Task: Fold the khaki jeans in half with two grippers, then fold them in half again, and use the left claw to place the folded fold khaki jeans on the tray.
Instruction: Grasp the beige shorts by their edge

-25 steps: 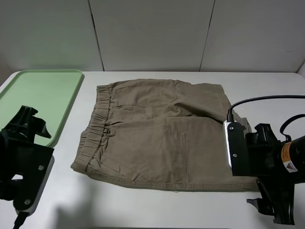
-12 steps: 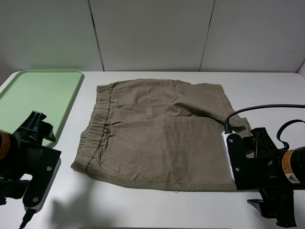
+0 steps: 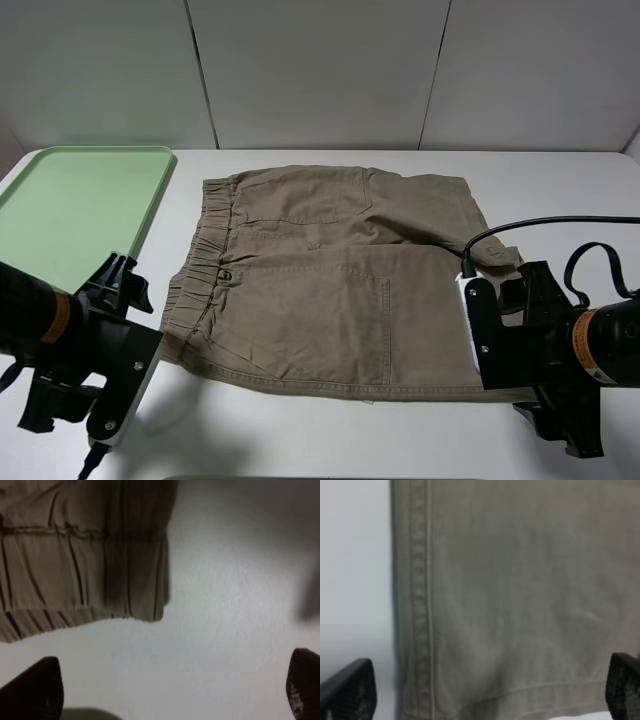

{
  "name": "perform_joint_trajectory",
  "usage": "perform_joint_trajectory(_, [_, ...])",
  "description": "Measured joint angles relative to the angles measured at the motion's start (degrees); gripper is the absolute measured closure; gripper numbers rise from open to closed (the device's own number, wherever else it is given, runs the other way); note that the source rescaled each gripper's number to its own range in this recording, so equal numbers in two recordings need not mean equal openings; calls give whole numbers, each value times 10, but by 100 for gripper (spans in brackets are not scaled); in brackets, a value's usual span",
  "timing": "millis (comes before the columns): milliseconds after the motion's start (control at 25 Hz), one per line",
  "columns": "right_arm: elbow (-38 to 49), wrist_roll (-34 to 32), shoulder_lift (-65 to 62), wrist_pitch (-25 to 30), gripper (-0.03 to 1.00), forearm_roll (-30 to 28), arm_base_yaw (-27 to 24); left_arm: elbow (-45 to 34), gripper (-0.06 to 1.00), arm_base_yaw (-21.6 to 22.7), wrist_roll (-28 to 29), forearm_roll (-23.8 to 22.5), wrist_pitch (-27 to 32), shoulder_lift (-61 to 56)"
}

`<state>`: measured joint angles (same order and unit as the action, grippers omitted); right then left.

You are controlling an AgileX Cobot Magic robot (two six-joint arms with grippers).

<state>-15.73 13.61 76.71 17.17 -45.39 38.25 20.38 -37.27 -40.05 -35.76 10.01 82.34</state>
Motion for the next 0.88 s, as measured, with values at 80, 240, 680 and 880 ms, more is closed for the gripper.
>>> perform_joint_trajectory(80, [-1,-22,20,-7,-3,-23,0,1,2,1,8,-1,-7,8])
perform_joint_trajectory(240, [-1,-35,43,-17,-3,-44,0,8,2,24,16,-1,-22,11])
perform_joint_trajectory(680, [-1,-39,45,-53,-3,-51,0,8,2,52,19,2,-65,11])
perform_joint_trajectory(880, [-1,-40,45,-67,-3,-51,0,8,2,52,19,2,-67,11])
